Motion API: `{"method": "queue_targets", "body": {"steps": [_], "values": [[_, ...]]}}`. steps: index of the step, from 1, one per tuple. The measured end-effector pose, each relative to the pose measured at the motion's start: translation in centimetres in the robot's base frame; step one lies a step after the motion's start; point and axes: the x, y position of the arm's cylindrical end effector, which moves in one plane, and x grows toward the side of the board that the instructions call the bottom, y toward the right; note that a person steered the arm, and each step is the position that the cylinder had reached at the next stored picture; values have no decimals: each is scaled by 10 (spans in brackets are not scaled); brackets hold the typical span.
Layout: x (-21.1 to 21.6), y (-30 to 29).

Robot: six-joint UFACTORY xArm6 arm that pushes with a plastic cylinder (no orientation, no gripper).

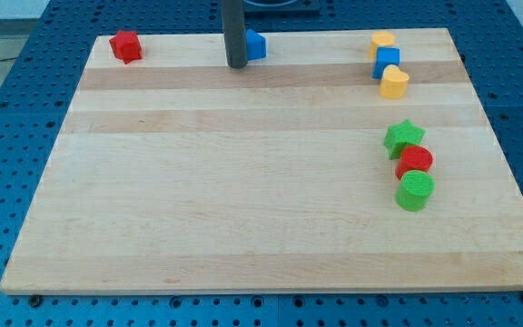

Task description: Move the blue cube towards the left center of the board

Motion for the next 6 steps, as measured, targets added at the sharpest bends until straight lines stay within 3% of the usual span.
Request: {"method": "queue_targets", "body": {"steps": [1, 2, 5, 6], "values": [[30, 24], [32, 60], [-19, 187], [-18, 190]]}}
